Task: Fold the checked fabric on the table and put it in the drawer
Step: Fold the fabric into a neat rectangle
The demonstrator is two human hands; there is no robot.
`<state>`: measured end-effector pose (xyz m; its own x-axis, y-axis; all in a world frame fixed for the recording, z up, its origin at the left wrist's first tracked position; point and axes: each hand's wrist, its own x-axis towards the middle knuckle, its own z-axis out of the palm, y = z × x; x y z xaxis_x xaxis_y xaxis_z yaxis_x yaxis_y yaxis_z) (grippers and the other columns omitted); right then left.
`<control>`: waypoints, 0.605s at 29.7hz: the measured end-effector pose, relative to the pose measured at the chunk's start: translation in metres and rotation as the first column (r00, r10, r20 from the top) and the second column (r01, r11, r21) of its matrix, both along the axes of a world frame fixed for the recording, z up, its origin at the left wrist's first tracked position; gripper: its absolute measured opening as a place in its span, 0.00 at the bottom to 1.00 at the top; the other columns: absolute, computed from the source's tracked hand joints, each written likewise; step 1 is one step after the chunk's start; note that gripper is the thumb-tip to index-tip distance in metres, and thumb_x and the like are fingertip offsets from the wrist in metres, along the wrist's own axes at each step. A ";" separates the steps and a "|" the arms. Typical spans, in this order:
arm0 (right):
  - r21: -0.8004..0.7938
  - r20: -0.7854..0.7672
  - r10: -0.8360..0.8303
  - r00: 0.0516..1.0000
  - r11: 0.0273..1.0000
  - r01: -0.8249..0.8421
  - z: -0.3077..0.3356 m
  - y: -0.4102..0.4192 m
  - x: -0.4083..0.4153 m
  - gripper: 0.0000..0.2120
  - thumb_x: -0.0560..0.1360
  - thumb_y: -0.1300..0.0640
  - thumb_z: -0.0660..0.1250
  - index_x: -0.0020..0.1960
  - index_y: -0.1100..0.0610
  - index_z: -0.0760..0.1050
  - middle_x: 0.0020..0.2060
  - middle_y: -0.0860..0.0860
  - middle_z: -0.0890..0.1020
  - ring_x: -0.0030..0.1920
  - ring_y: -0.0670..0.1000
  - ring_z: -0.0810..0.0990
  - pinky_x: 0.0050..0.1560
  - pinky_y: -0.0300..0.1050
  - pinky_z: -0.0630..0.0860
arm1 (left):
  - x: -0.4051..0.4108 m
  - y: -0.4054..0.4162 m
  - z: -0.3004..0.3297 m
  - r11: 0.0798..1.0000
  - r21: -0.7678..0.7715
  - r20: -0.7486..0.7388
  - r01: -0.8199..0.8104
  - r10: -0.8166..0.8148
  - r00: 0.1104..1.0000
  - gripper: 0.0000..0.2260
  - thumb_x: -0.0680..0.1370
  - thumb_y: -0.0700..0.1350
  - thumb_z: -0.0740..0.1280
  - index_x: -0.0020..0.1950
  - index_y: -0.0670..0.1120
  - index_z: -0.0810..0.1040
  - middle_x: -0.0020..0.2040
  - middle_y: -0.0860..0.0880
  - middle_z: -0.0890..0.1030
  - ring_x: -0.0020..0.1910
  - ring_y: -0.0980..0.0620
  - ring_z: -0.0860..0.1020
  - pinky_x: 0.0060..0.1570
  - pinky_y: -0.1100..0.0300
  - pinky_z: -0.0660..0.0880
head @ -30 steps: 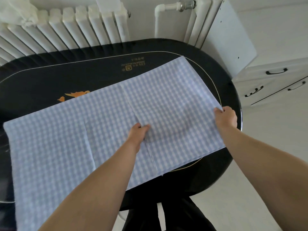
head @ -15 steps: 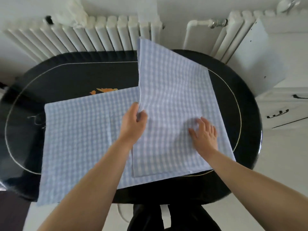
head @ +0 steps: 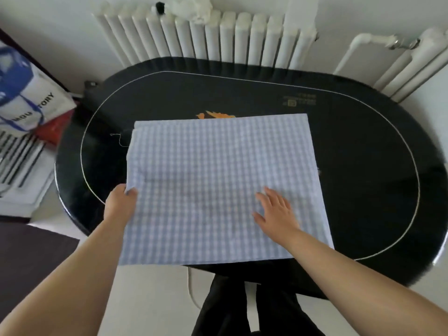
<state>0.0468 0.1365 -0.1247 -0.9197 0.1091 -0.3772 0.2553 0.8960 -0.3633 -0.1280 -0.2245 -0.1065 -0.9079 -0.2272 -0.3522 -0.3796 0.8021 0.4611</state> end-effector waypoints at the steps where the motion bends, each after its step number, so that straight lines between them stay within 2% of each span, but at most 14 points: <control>1: 0.016 0.058 0.002 0.998 1.000 -0.003 -0.005 -0.007 0.001 0.28 0.80 0.44 0.53 0.76 0.52 0.51 0.77 0.52 0.50 0.77 0.52 0.47 0.75 0.52 0.50 | -0.002 -0.008 -0.004 1.000 -0.017 0.030 0.019 -0.018 0.999 0.08 0.77 0.47 0.59 0.40 0.45 0.71 0.36 0.43 0.75 0.31 0.45 0.72 0.30 0.55 0.66; 3: 0.055 0.137 0.002 0.991 0.998 -0.010 -0.015 -0.017 0.006 0.29 0.80 0.44 0.53 0.77 0.52 0.50 0.78 0.52 0.48 0.77 0.51 0.46 0.74 0.53 0.50 | -0.007 -0.017 -0.010 0.998 -0.028 0.087 0.051 -0.049 0.995 0.09 0.78 0.47 0.60 0.42 0.44 0.73 0.38 0.43 0.77 0.34 0.44 0.75 0.31 0.55 0.68; 6: 0.087 0.157 -0.020 0.987 0.996 0.006 -0.022 -0.022 0.013 0.29 0.80 0.43 0.53 0.77 0.52 0.50 0.78 0.50 0.45 0.77 0.51 0.43 0.74 0.53 0.50 | -0.011 -0.020 -0.015 0.998 -0.002 0.126 0.065 -0.064 0.990 0.08 0.79 0.47 0.60 0.44 0.44 0.73 0.40 0.44 0.78 0.35 0.45 0.76 0.32 0.55 0.70; 9: 0.086 0.146 -0.056 0.988 0.995 0.044 -0.024 -0.024 0.012 0.29 0.80 0.43 0.54 0.77 0.51 0.50 0.78 0.50 0.46 0.77 0.51 0.44 0.75 0.52 0.49 | -0.012 -0.023 -0.020 0.998 0.032 0.078 0.047 -0.050 0.996 0.10 0.79 0.48 0.59 0.46 0.41 0.72 0.39 0.44 0.78 0.32 0.47 0.74 0.31 0.56 0.68; 11: 0.090 0.147 -0.095 0.985 0.993 0.082 -0.023 -0.026 0.009 0.30 0.80 0.43 0.54 0.77 0.51 0.50 0.78 0.51 0.47 0.77 0.51 0.44 0.75 0.52 0.49 | -0.015 -0.022 -0.019 0.995 0.093 0.000 -0.021 0.021 1.000 0.10 0.79 0.50 0.59 0.50 0.44 0.73 0.38 0.48 0.78 0.32 0.49 0.74 0.29 0.58 0.68; 13: 0.101 0.144 -0.127 0.981 0.988 0.113 -0.023 -0.028 0.006 0.30 0.80 0.44 0.54 0.77 0.51 0.49 0.78 0.52 0.47 0.77 0.52 0.44 0.75 0.53 0.50 | -0.020 -0.021 -0.017 0.980 0.166 -0.045 -0.114 0.123 0.991 0.09 0.79 0.51 0.60 0.47 0.47 0.76 0.36 0.49 0.77 0.31 0.50 0.74 0.29 0.57 0.69; 16: 0.103 0.150 -0.152 0.977 0.985 0.138 -0.022 -0.030 0.005 0.30 0.80 0.44 0.54 0.77 0.52 0.49 0.78 0.52 0.47 0.77 0.52 0.44 0.75 0.53 0.50 | -0.027 -0.021 -0.020 0.963 0.184 0.018 -0.198 0.198 0.980 0.11 0.78 0.51 0.61 0.38 0.50 0.73 0.36 0.48 0.77 0.37 0.46 0.75 0.37 0.52 0.74; 18: 0.109 0.154 -0.158 0.975 0.984 0.142 -0.022 -0.031 0.005 0.30 0.80 0.44 0.55 0.77 0.52 0.49 0.78 0.52 0.46 0.77 0.52 0.44 0.75 0.53 0.50 | -0.028 -0.023 -0.024 0.961 0.174 0.052 -0.213 0.207 0.977 0.11 0.79 0.51 0.61 0.37 0.51 0.73 0.38 0.46 0.78 0.39 0.44 0.76 0.42 0.49 0.76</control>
<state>0.0521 0.1051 -0.1472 -0.8181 0.2844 -0.4999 0.4374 0.8720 -0.2197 -0.1563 -0.2473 -0.1304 -0.8335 -0.3428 -0.4333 -0.5484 0.6086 0.5734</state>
